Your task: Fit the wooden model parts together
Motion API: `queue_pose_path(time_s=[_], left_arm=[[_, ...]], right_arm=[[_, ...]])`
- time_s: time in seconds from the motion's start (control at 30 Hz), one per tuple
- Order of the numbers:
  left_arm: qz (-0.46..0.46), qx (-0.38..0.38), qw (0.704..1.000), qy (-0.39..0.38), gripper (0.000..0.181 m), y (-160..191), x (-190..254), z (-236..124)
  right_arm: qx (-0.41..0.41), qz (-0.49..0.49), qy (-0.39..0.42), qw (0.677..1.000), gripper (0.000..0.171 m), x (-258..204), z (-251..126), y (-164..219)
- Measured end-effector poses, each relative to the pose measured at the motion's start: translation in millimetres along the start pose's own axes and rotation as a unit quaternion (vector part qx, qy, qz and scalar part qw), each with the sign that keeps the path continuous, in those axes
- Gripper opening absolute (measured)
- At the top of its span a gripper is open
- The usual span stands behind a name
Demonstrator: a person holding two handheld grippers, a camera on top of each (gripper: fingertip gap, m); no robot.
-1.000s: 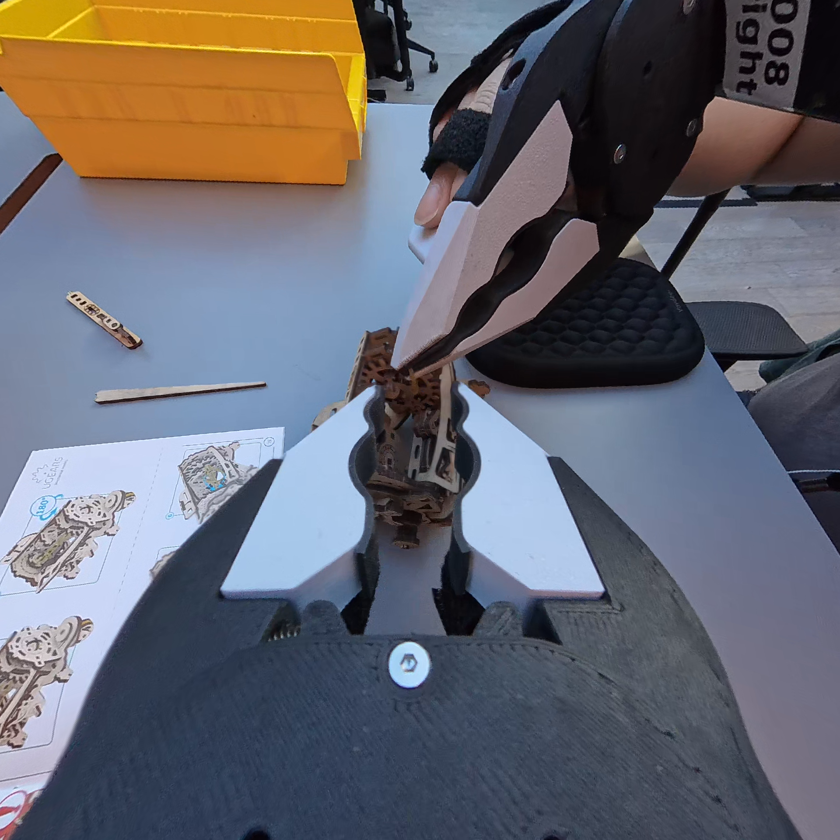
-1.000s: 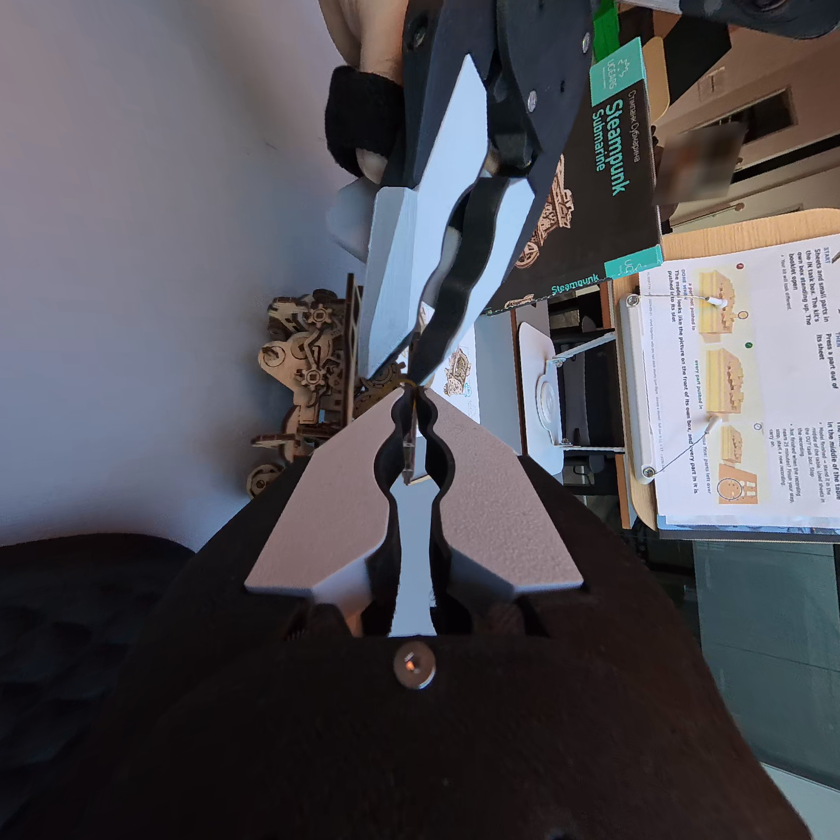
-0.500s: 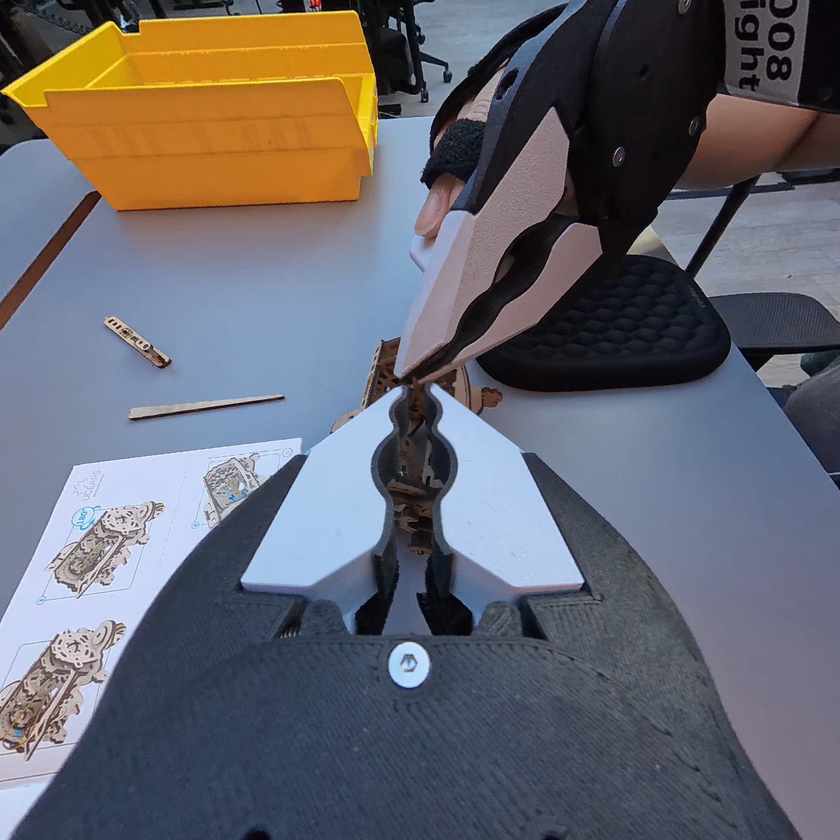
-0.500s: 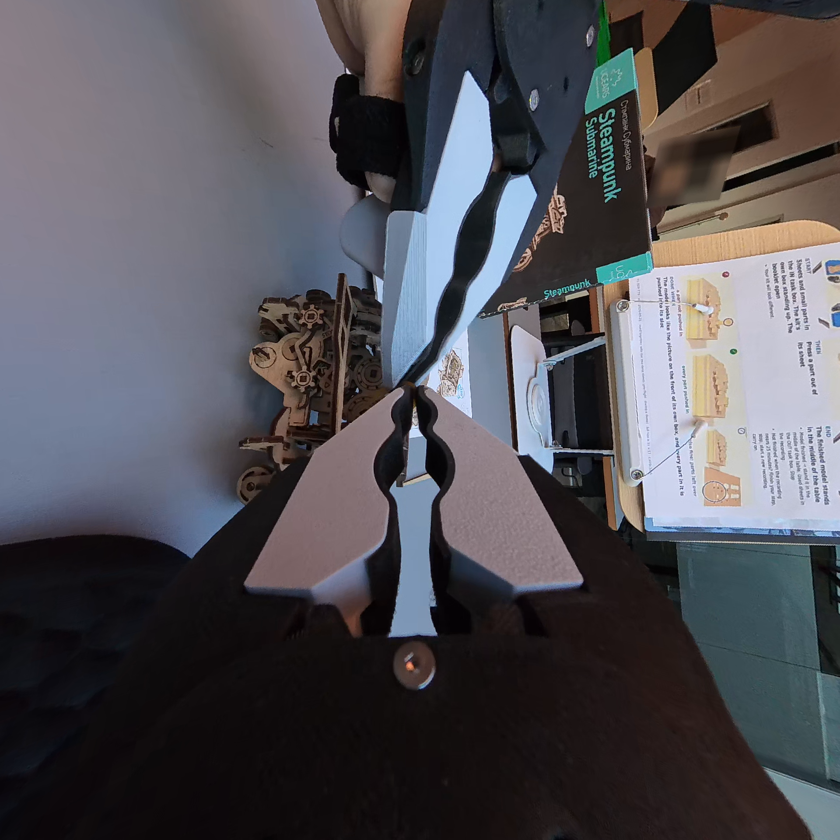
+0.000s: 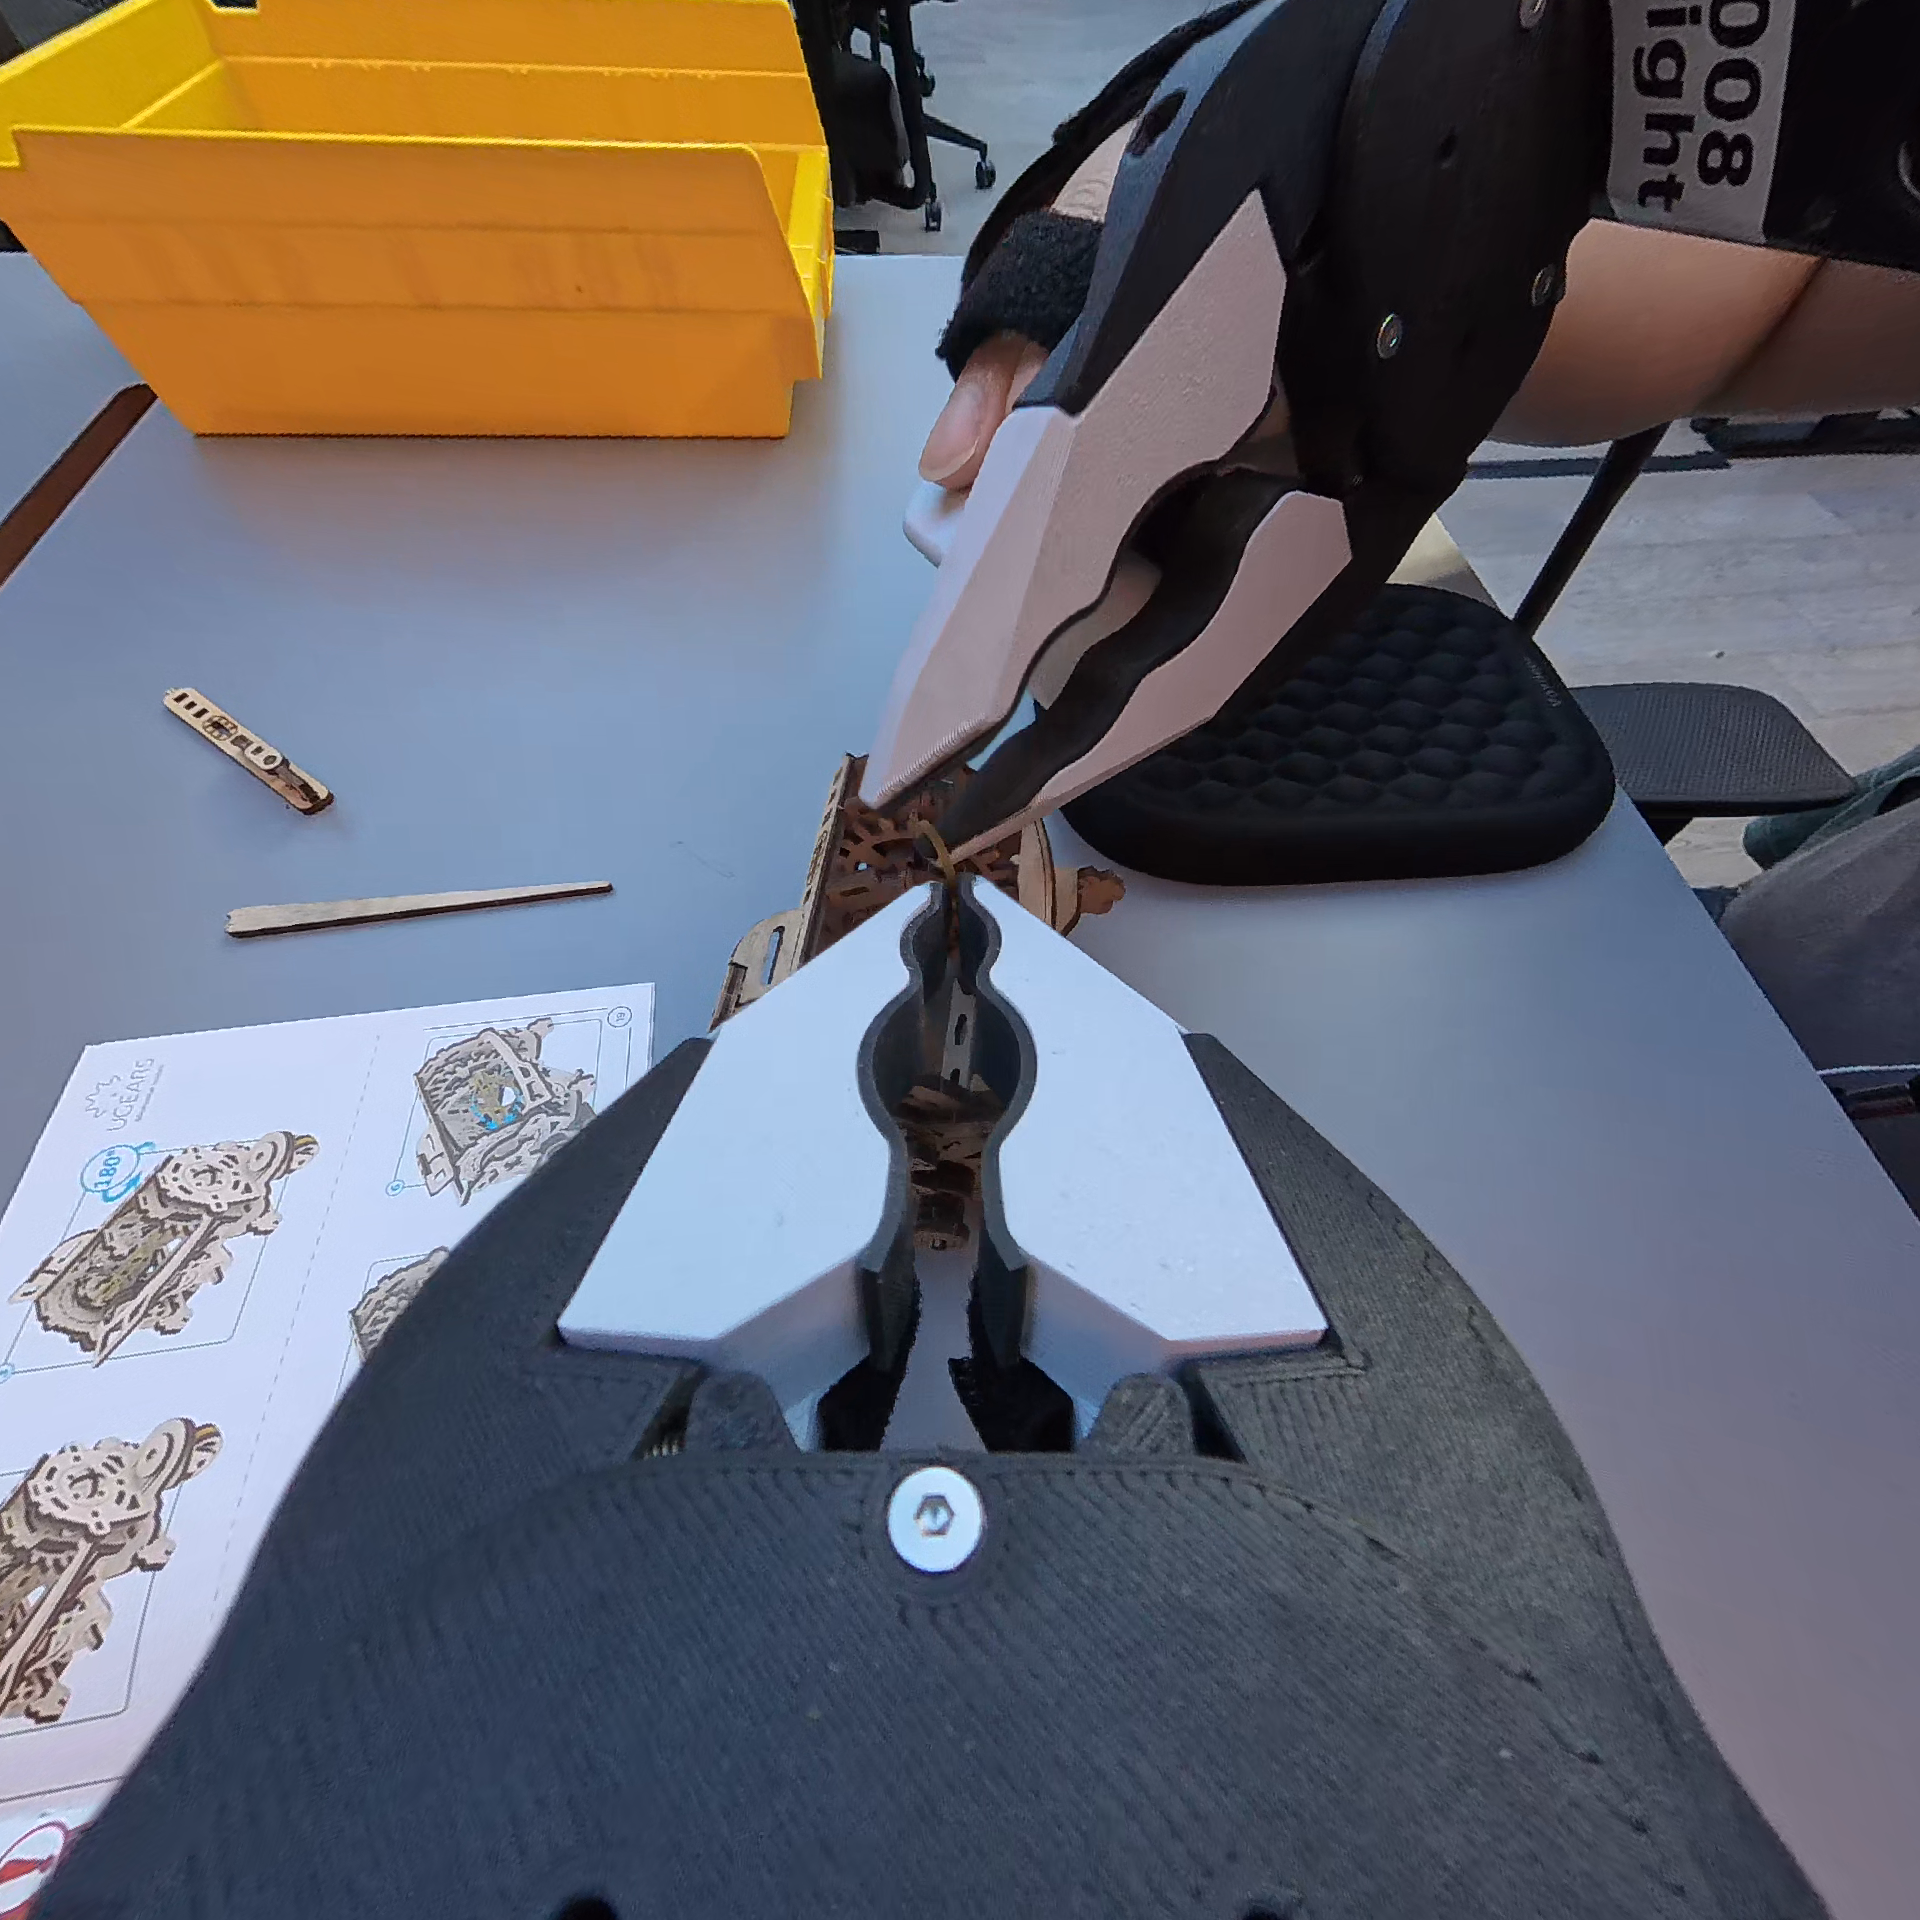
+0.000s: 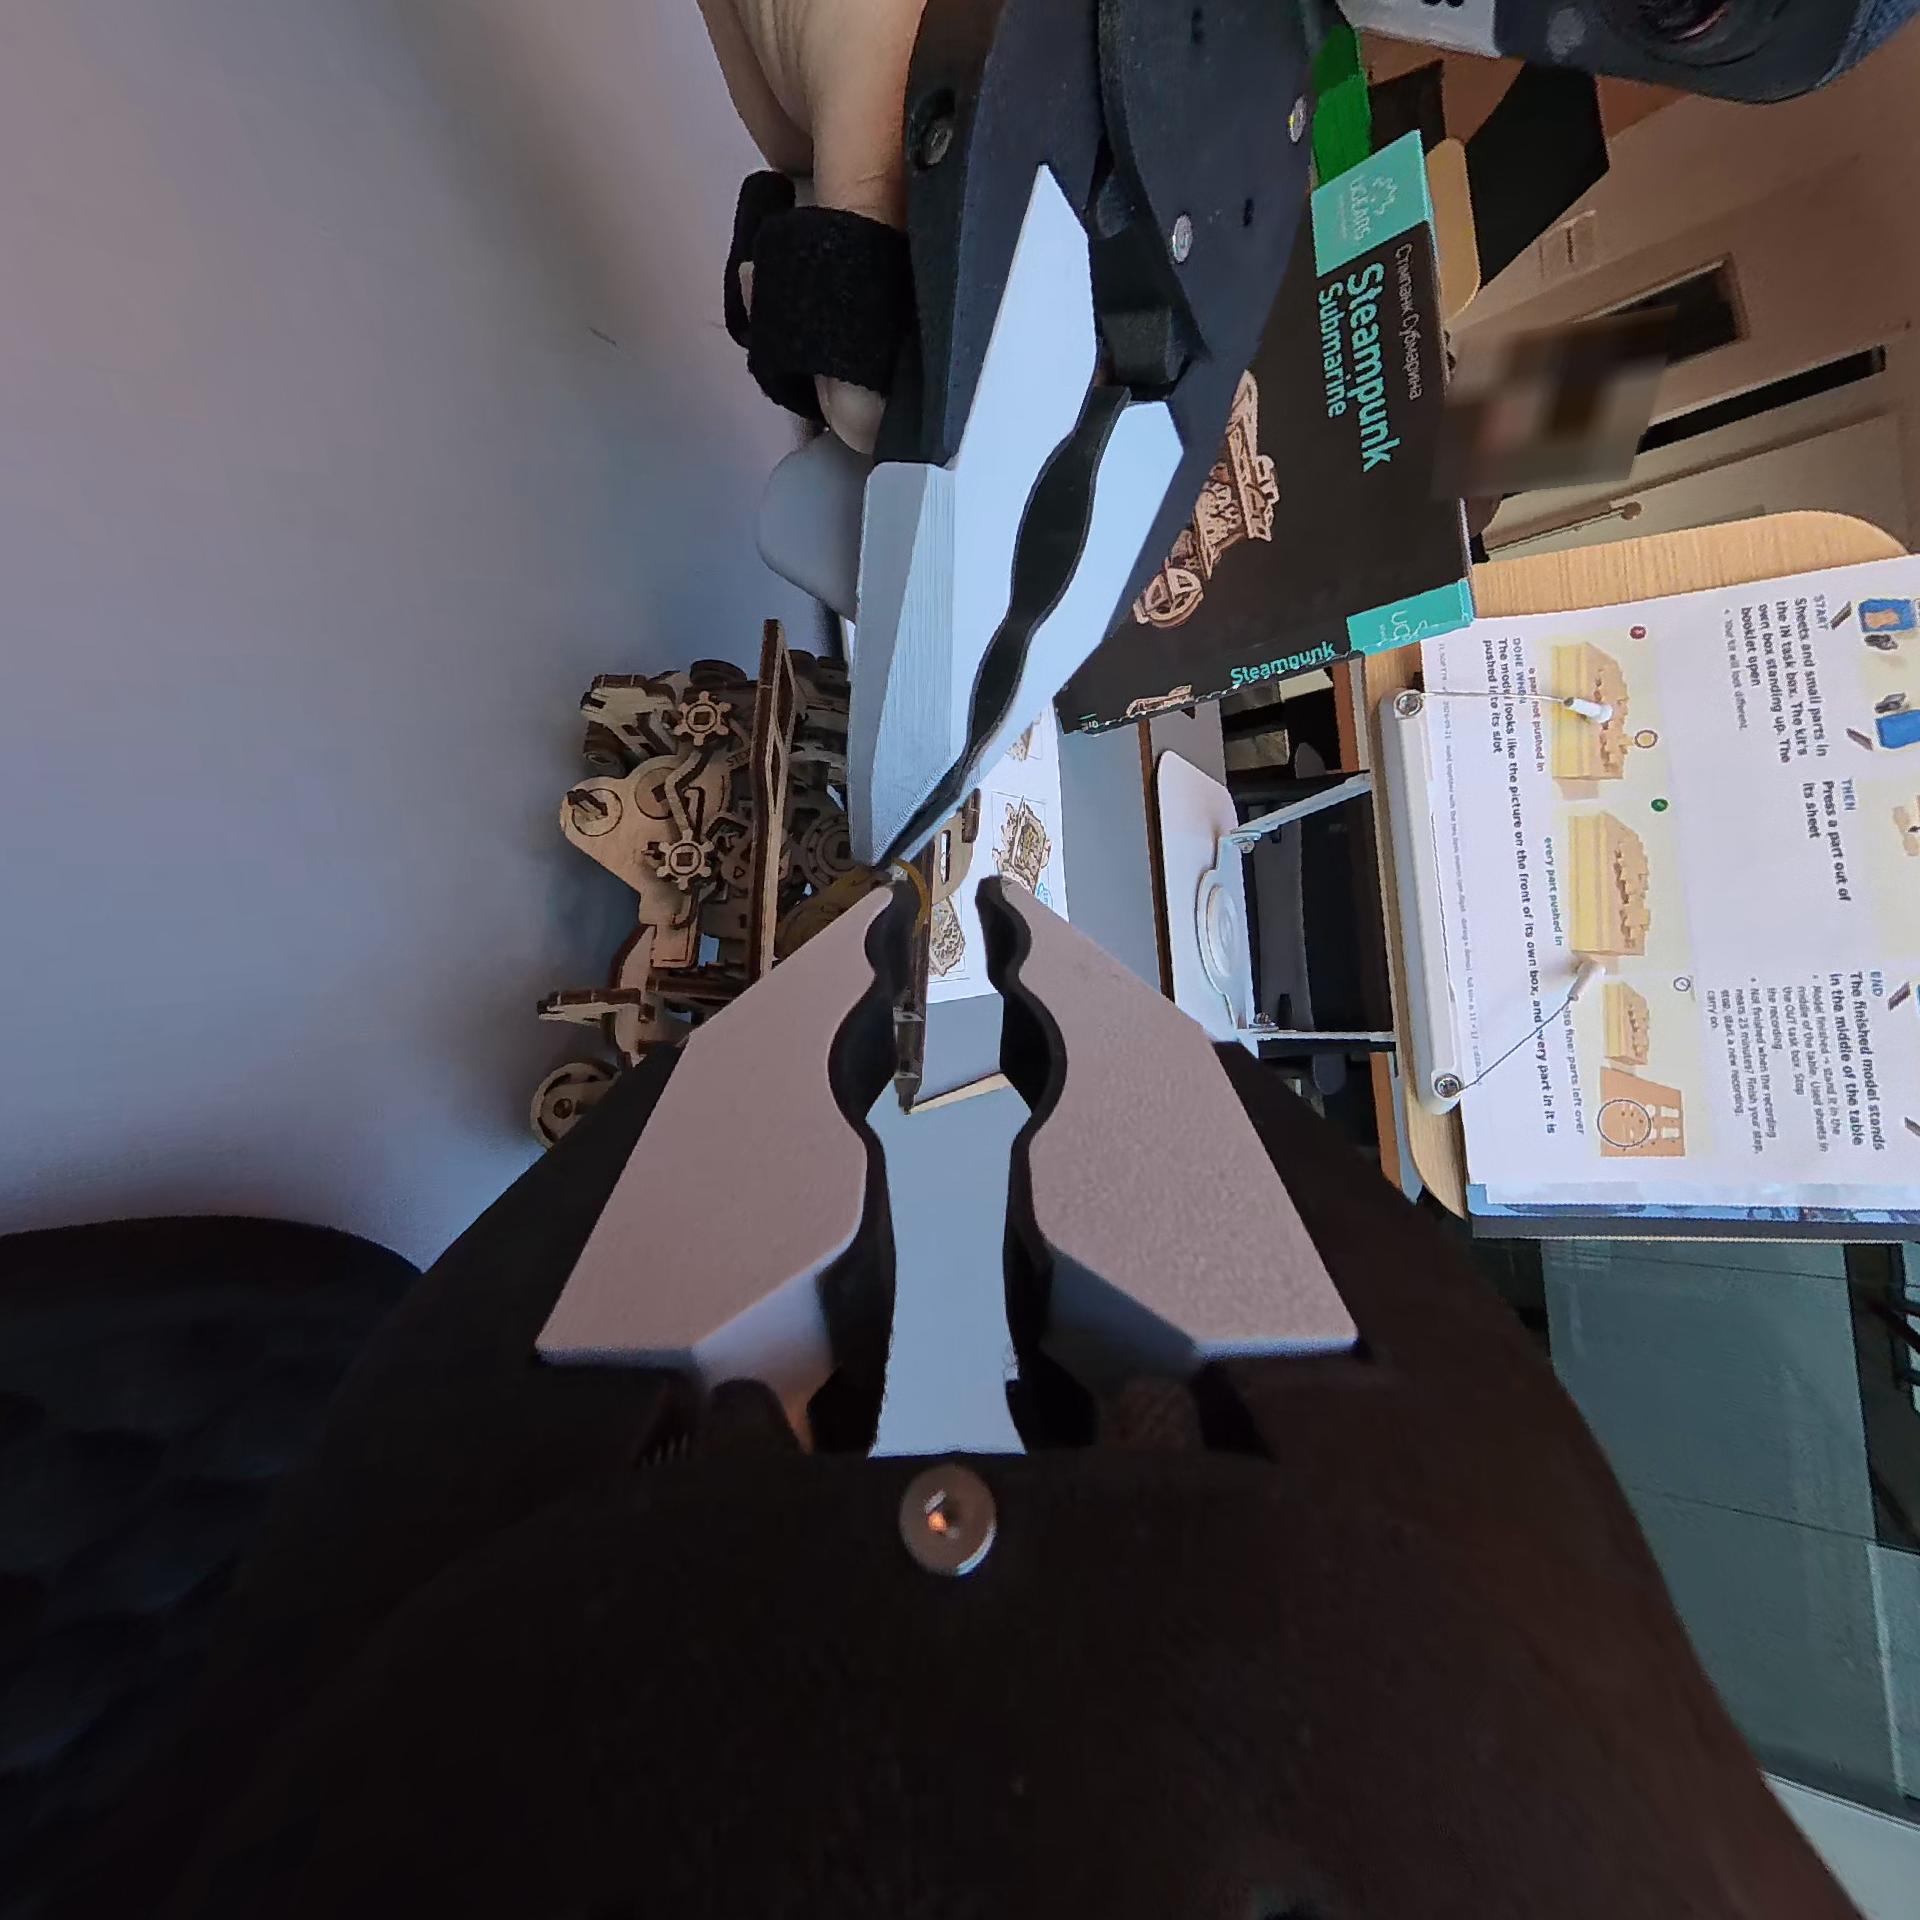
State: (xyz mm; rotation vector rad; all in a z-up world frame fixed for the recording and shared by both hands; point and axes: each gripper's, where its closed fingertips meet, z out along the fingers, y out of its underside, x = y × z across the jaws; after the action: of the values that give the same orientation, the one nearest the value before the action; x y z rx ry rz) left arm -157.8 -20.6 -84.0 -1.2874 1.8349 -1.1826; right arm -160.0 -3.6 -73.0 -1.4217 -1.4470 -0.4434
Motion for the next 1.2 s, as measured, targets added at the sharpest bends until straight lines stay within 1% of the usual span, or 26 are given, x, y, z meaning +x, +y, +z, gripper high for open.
queue_pose_path(time_s=[0.17,0.27,0.57,0.9,0.97,1.03,1.2], left_arm=[[-0.006,-0.002,1.000,0.001,0.000,1.3,-0.4,0.2],[-0.008,-0.001,1.000,0.000,0.000,1.2,-0.7,0.1],[-0.018,-0.011,1.000,0.000,0.000,6.4,-2.3,0.0],[-0.021,-0.022,0.999,-0.009,0.000,8.0,-4.5,-1.0],[-0.026,-0.022,0.999,-0.012,0.000,7.9,-5.8,-1.7],[-0.032,-0.024,0.999,-0.013,0.000,8.8,-6.8,-2.2],[-0.043,-0.025,0.999,-0.016,0.000,11.0,-8.5,-1.6]], right_arm=[[0.000,0.057,-0.006,0.998,0.016,2.4,-1.3,4.4],[0.016,0.099,-0.017,0.995,0.017,3.9,-4.0,2.3],[0.032,0.153,-0.054,0.986,0.017,2.6,-8.1,0.1],[-0.021,0.178,-0.104,0.978,0.021,-8.3,-4.0,-1.0],[-0.036,0.191,-0.116,0.974,0.026,-9.9,-2.4,-0.8],[-0.056,0.206,-0.119,0.970,0.032,-9.5,0.2,1.8],[-0.091,0.222,-0.117,0.964,0.032,-8.8,2.2,3.3]])
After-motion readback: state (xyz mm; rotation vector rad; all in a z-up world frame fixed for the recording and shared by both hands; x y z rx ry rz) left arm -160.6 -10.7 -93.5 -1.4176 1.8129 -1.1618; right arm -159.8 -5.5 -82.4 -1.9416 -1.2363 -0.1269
